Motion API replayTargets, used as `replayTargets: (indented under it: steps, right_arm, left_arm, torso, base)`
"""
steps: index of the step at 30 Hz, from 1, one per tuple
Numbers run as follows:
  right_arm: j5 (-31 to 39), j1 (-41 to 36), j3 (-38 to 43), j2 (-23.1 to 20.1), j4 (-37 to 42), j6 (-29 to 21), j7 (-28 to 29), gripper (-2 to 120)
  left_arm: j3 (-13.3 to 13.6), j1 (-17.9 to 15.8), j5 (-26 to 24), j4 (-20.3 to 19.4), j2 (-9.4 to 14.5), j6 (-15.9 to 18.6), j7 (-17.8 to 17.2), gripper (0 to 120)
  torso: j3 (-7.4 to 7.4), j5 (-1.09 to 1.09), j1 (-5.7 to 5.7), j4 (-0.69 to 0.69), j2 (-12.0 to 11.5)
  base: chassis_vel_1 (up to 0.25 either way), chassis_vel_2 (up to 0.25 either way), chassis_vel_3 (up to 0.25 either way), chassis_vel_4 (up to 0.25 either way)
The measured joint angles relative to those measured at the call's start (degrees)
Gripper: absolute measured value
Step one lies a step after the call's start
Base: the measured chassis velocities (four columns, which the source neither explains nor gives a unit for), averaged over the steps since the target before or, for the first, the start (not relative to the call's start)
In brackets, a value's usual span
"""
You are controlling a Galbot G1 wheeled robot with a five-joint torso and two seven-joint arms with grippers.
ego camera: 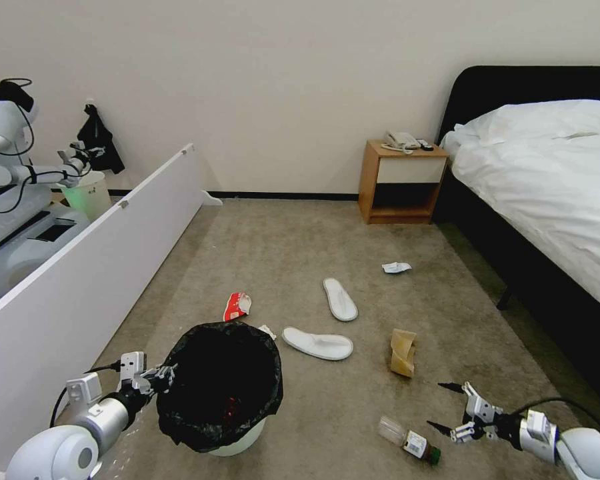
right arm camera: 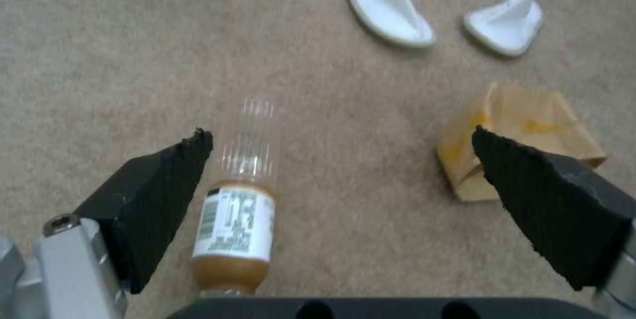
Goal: Pick up the trash bin, then pick up the garbage from the floor and place it into the trash bin.
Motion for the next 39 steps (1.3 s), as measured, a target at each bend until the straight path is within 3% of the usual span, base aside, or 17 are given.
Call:
replayTargets:
  steps: [24, 39]
  right_arm:
    - [-4.5, 7.2, -9.4, 6.2, -11.8, 0.6, 1.8, 100]
    - [-5.1, 9.3, -8.9, 8.4, -18.7, 2.1, 4.0, 100]
  left_arm:
    - [0.4, 0.2, 0.5, -0.7, -0.7, -0.6, 0.2, 5]
    - [0.6, 0.2, 0.6, -0.9, -0.7, -0.9, 0.4, 5]
  torso:
    - [0.0, -0.01, 0.0, 0.01, 0.0]
    - [0.0, -0.01, 0.0, 0.0, 0.0]
  base:
    - [0.0, 0.0, 0.0, 0.0]
    - [0.0, 0.0, 0.0, 0.0]
